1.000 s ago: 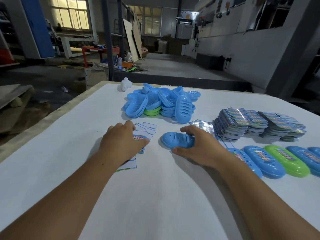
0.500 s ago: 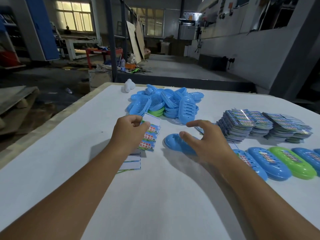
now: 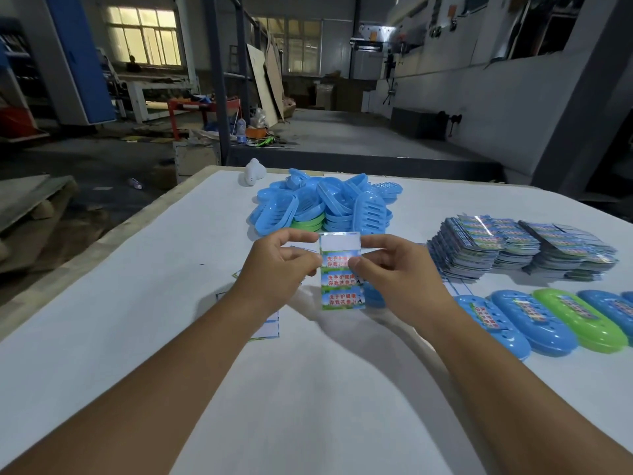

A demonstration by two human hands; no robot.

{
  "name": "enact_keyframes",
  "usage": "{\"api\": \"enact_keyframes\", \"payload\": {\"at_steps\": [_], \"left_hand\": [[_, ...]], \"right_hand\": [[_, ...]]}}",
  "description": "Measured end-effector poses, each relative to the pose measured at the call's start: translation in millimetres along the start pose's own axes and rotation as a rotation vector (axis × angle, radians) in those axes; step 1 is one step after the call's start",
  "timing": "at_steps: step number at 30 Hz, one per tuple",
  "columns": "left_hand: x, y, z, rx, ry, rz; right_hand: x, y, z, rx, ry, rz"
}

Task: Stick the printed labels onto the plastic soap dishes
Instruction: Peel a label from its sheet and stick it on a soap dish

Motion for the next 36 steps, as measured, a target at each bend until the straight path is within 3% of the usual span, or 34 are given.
{"api": "enact_keyframes", "payload": {"at_steps": [22, 27, 36], "left_hand": [[-2.6, -4.8, -0.7, 0.044, 0.036, 0.059], [-3.1, -4.8, 0.6, 0.036, 0.026, 0.101], [-2.9, -9.7, 10.8, -0.013, 0.145, 0.242]], "right_hand": [[-1.0, 1.9, -3.8, -0.069, -0.111, 0.052], [-1.0, 0.2, -4.8, -0.190, -0.458, -0.106], [-0.1, -7.6, 10.0, -0.106, -0.581, -0.123]]}}
Point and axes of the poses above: each hand's wrist, its own y-axis towards the middle knuckle, its own z-axis out of the palm, x = y × z, the point moved 2 cm from there along y, towards the middle knuckle, and after that the axes turned 14 degrees about y, right-handed, at the moved point
